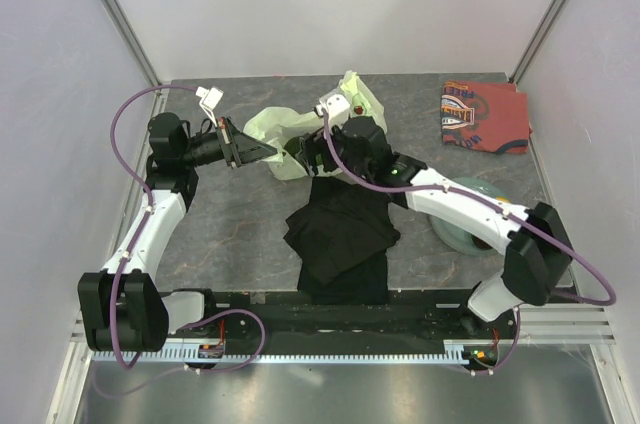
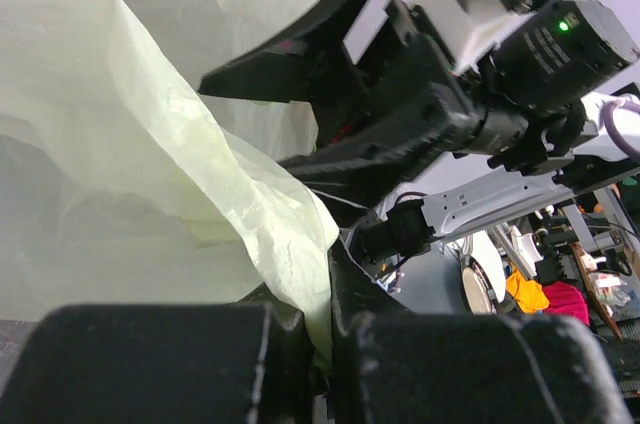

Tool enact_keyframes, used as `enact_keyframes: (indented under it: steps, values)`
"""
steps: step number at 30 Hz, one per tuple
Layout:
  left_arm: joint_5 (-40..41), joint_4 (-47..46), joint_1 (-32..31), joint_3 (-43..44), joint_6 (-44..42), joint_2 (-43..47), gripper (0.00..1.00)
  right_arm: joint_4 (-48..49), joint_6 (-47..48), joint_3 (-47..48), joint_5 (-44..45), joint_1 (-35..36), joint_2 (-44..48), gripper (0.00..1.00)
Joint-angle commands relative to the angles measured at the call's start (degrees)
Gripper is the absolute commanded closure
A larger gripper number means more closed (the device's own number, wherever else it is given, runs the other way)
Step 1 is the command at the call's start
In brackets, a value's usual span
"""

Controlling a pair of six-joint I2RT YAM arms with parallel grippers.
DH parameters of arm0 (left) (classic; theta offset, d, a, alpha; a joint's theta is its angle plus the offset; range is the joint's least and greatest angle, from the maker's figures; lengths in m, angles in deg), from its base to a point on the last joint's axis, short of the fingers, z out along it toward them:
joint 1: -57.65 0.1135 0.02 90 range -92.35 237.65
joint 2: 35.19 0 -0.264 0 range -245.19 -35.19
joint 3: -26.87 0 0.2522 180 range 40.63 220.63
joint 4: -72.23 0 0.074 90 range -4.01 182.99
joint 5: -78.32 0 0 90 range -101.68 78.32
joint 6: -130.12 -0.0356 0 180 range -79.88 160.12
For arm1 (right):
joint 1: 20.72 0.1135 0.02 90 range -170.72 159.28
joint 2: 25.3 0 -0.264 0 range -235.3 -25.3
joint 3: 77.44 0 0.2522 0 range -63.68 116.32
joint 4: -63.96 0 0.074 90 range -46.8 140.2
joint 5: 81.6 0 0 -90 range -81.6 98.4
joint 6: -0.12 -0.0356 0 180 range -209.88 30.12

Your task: Place the fruits into the plastic bag

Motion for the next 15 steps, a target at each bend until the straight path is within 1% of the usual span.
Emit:
enact_keyframes:
  steps: [1,2,5,9,13,15]
  values:
    - [-0.2,-0.8,0.0,1.8,-1.5,0.1,0.98,12.7,2.7,-6.2,-5.9,0.7,6.5,0.16]
    - [-0.2,-0.8,0.0,1.8,-1.5,0.1,0.98,14.8,2.6,-7.1,-8.5,0.6,7.5,0.16]
    - [-0.3,-0.8,0.0,1.9,-1.6,0.1,0.98,16.8,1.7,-9.3,-11.3,0.7,10.9,0.16]
    - [-0.2,-0.8,0.0,1.8,-1.6,0.0,0.99,17.5,1.4,-13.4,-12.9,0.6,17.4,0.19]
    - [-0.3,-0.8,0.0,1.8,-1.6,0.1,0.98,17.5,0.9,-18.1,-12.5,-1.2,25.2,0.19]
    - [-0.3,-0.8,0.0,1.8,-1.5,0.1,0.98,15.8,0.7,-20.5,-10.2,-2.6,29.6,0.19]
